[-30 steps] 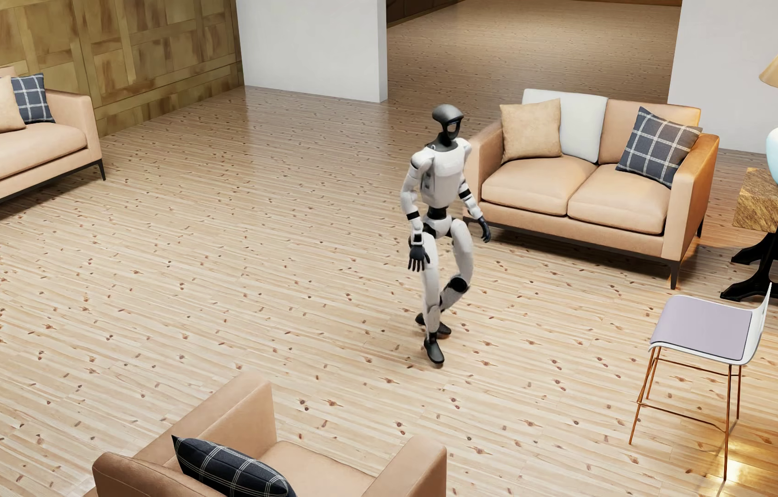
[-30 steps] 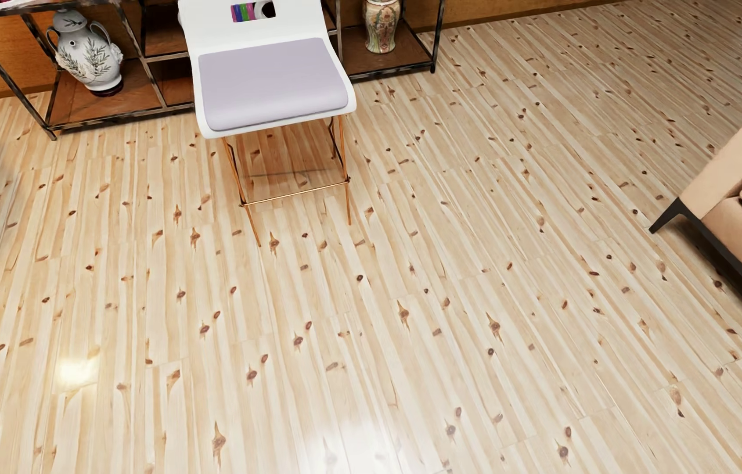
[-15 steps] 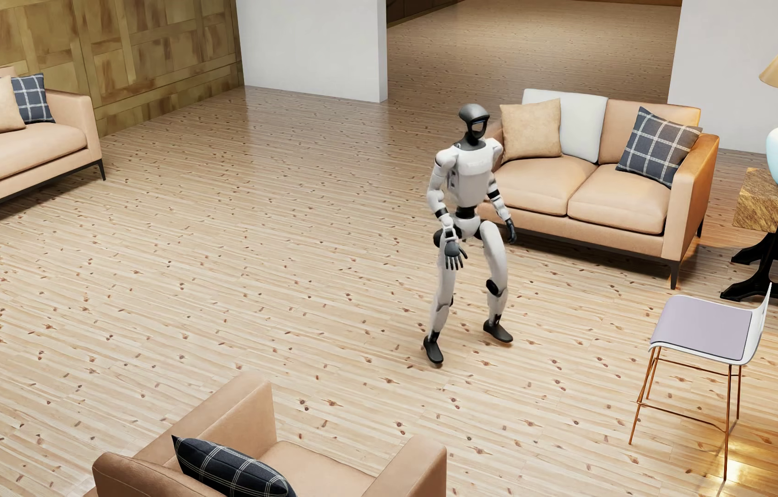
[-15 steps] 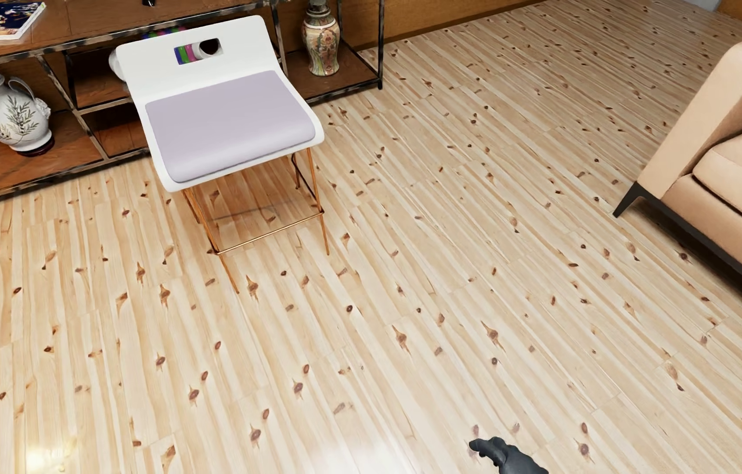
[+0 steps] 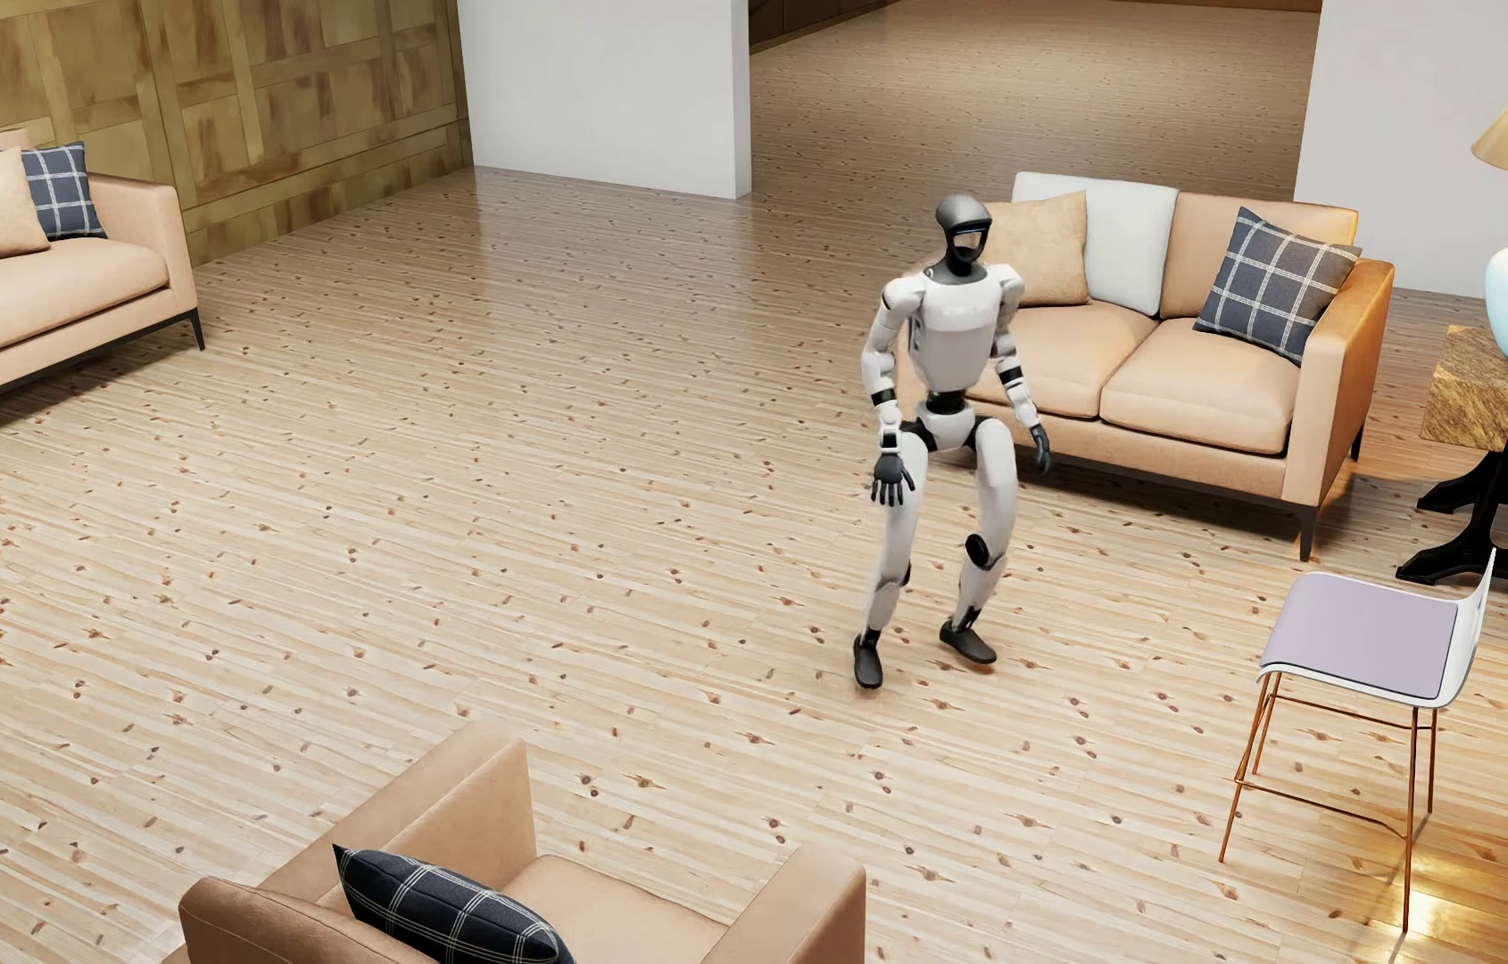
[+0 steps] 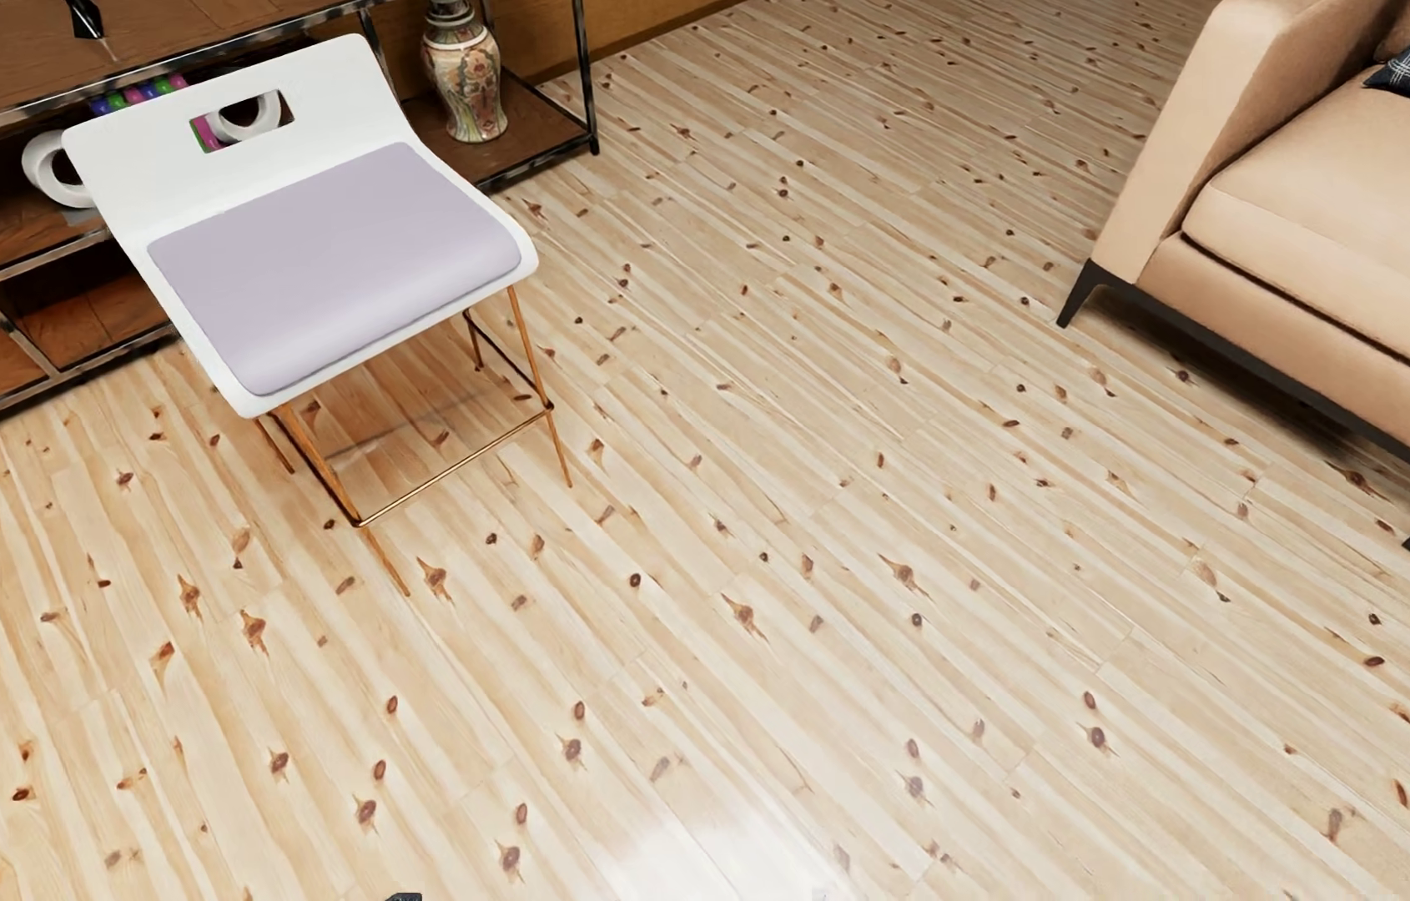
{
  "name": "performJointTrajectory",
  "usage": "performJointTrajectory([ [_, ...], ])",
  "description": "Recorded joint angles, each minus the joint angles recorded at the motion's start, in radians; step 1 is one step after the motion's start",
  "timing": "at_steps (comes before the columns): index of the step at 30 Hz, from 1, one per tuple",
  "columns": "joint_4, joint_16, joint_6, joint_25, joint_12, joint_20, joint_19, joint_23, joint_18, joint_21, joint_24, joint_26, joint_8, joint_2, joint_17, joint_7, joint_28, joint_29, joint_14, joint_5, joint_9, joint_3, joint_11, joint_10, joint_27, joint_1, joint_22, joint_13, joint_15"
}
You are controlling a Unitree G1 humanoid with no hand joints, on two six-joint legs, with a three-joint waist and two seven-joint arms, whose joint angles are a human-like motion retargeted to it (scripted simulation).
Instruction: Walk towards the stool
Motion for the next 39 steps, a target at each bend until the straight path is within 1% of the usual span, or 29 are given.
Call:
performJointTrajectory([
  [1, 0.001, -0.001, -0.003, 0.003, -0.011, -0.009, -0.018, 0.000, 0.004, 0.002, 0.001, 0.016, 0.001, 0.006, 0.000, 0.013, -0.003, -0.003, 0.000, 0.031, -0.002, 0.003, 0.019, -0.002, -0.002, 0.002, -0.002, -0.009, -0.020],
  [3, 0.007, 0.006, -0.010, 0.010, -0.023, -0.017, -0.082, -0.005, 0.009, 0.005, -0.002, 0.033, -0.126, 0.052, 0.005, 0.029, -0.005, -0.016, 0.008, 0.020, -0.008, 0.010, -0.036, -0.027, -0.008, 0.010, -0.002, -0.019, -0.019],
  [4, 0.010, 0.007, -0.011, 0.012, -0.029, -0.014, -0.093, -0.006, 0.011, 0.009, -0.005, 0.040, -0.142, 0.074, 0.007, 0.028, -0.003, -0.023, 0.011, 0.030, -0.011, 0.007, -0.079, -0.035, -0.011, 0.011, 0.001, -0.023, -0.013],
  [8, 0.023, -0.014, -0.004, 0.012, -0.046, 0.005, -0.065, -0.008, 0.017, 0.035, -0.022, 0.056, -0.145, 0.115, -0.003, 0.028, 0.004, -0.026, 0.021, 0.063, -0.018, 0.001, -0.190, -0.054, -0.015, 0.010, 0.021, -0.039, 0.025],
  [11, 0.035, -0.025, 0.002, 0.022, -0.049, 0.006, -0.058, -0.008, 0.019, 0.031, -0.020, 0.059, -0.144, 0.118, -0.001, 0.037, -0.002, -0.036, 0.028, 0.080, -0.022, 0.002, -0.224, -0.067, -0.008, 0.008, 0.036, -0.046, 0.046],
  [14, 0.040, -0.027, 0.006, 0.033, -0.037, 0.016, -0.060, 0.013, 0.023, 0.034, -0.020, 0.055, -0.131, 0.116, 0.000, 0.051, -0.003, -0.032, 0.029, 0.088, -0.024, 0.001, -0.227, -0.078, -0.005, 0.018, 0.059, -0.062, 0.054],
  [16, 0.043, -0.027, 0.010, 0.039, -0.039, 0.022, -0.072, 0.017, 0.027, 0.031, -0.020, 0.061, -0.119, 0.092, -0.005, 0.066, -0.004, -0.038, 0.027, 0.087, -0.024, 0.002, -0.188, -0.078, -0.006, 0.021, 0.078, -0.068, 0.054],
  [17, 0.046, -0.027, 0.012, 0.040, -0.039, 0.024, -0.085, 0.018, 0.028, 0.030, -0.019, 0.064, -0.141, 0.072, -0.008, 0.078, -0.002, -0.038, 0.026, 0.077, -0.022, 0.005, -0.154, -0.080, -0.007, 0.023, 0.087, -0.072, 0.058],
  [18, 0.048, -0.028, 0.014, 0.040, -0.038, 0.025, -0.106, 0.020, 0.029, 0.031, -0.018, 0.066, -0.209, 0.057, -0.013, 0.094, -0.001, -0.036, 0.025, 0.052, -0.022, 0.008, -0.117, -0.083, -0.008, 0.027, 0.094, -0.078, 0.059],
  [19, 0.049, -0.027, 0.013, 0.040, -0.035, 0.022, -0.132, 0.020, 0.028, 0.032, -0.015, 0.066, -0.308, 0.052, -0.019, 0.111, -0.001, -0.033, 0.027, 0.017, -0.022, 0.012, -0.086, -0.085, -0.009, 0.033, 0.101, -0.083, 0.053],
  [20, 0.050, -0.025, 0.012, 0.041, -0.034, 0.018, -0.153, 0.018, 0.027, 0.029, -0.012, 0.066, -0.375, 0.049, -0.023, 0.125, -0.004, -0.033, 0.027, -0.001, -0.022, 0.011, -0.067, -0.089, -0.010, 0.039, 0.107, -0.086, 0.044],
  [21, 0.051, -0.021, 0.010, 0.043, -0.032, 0.015, -0.180, 0.014, 0.024, 0.024, -0.010, 0.066, -0.429, 0.053, -0.024, 0.137, -0.006, -0.038, 0.027, -0.007, -0.023, 0.010, -0.067, -0.094, -0.010, 0.047, 0.111, -0.087, 0.033],
  [22, 0.052, -0.016, 0.008, 0.044, -0.031, 0.015, -0.219, 0.012, 0.020, 0.019, -0.008, 0.067, -0.496, 0.070, -0.022, 0.148, -0.007, -0.045, 0.027, -0.012, -0.025, 0.009, -0.086, -0.099, -0.010, 0.054, 0.113, -0.085, 0.028],
  [23, 0.056, -0.010, 0.006, 0.044, -0.031, 0.017, -0.227, 0.010, 0.015, 0.015, -0.008, 0.068, -0.516, 0.087, -0.017, 0.155, -0.006, -0.051, 0.025, -0.004, -0.027, 0.004, -0.112, -0.103, -0.009, 0.061, 0.114, -0.081, 0.027],
  [25, 0.067, -0.003, 0.007, 0.040, -0.030, 0.028, -0.182, 0.016, 0.003, 0.020, -0.011, 0.073, -0.500, 0.120, -0.010, 0.163, 0.002, -0.053, 0.019, 0.023, -0.029, -0.005, -0.162, -0.101, -0.011, 0.078, 0.118, -0.071, 0.025],
  [26, 0.074, -0.004, 0.010, 0.038, -0.031, 0.033, -0.173, 0.022, -0.004, 0.029, -0.014, 0.075, -0.494, 0.134, -0.009, 0.168, 0.006, -0.049, 0.017, 0.037, -0.031, -0.009, -0.180, -0.102, -0.013, 0.089, 0.122, -0.066, 0.023],
  [28, 0.094, -0.007, 0.017, 0.037, -0.034, 0.033, -0.170, 0.036, -0.021, 0.046, -0.017, 0.074, -0.484, 0.152, -0.006, 0.187, 0.002, -0.042, 0.018, 0.065, -0.035, -0.015, -0.208, -0.111, -0.017, 0.109, 0.127, -0.058, 0.025],
  [31, 0.141, -0.011, 0.028, 0.059, -0.031, 0.034, -0.175, 0.066, -0.045, 0.044, -0.020, 0.064, -0.450, 0.160, 0.017, 0.223, 0.003, -0.040, 0.004, 0.115, -0.038, -0.021, -0.232, -0.081, -0.008, 0.119, 0.114, -0.054, 0.020],
  [34, 0.223, -0.011, 0.039, 0.058, -0.032, 0.037, -0.180, 0.089, -0.068, 0.058, -0.017, 0.063, -0.407, 0.165, 0.033, 0.226, 0.005, -0.038, 0.005, 0.162, -0.031, -0.021, -0.231, 0.098, -0.005, 0.069, 0.099, -0.047, 0.001],
  [35, 0.258, -0.011, 0.043, 0.056, -0.032, 0.041, -0.184, 0.091, -0.074, 0.065, -0.017, 0.063, -0.387, 0.162, 0.035, 0.213, 0.008, -0.035, 0.025, 0.176, -0.027, -0.018, -0.223, 0.192, -0.005, 0.032, 0.091, -0.046, -0.007],
  [36, 0.291, -0.010, 0.048, 0.054, -0.028, 0.046, -0.188, 0.095, -0.069, 0.073, -0.018, 0.062, -0.366, 0.157, 0.035, 0.191, 0.012, -0.032, 0.052, 0.190, -0.023, -0.013, -0.213, 0.289, -0.006, -0.009, 0.083, -0.047, -0.014],
  [37, 0.312, -0.011, 0.053, 0.051, -0.024, 0.051, -0.190, 0.098, -0.048, 0.082, -0.019, 0.062, -0.343, 0.157, 0.032, 0.150, 0.014, -0.030, 0.068, 0.202, -0.020, -0.007, -0.210, 0.379, -0.007, -0.054, 0.077, -0.049, -0.017],
  [38, 0.320, -0.011, 0.057, 0.050, -0.019, 0.054, -0.189, 0.101, -0.040, 0.091, -0.020, 0.063, -0.319, 0.158, 0.027, 0.096, 0.015, -0.029, 0.068, 0.214, -0.017, 0.000, -0.209, 0.448, -0.008, -0.098, 0.076, -0.053, -0.018],
  [39, 0.314, -0.010, 0.060, 0.050, -0.015, 0.053, -0.183, 0.103, -0.046, 0.096, -0.019, 0.065, -0.294, 0.160, 0.024, 0.035, 0.011, -0.029, 0.055, 0.224, -0.015, 0.006, -0.210, 0.483, -0.008, -0.134, 0.079, -0.056, -0.020],
])
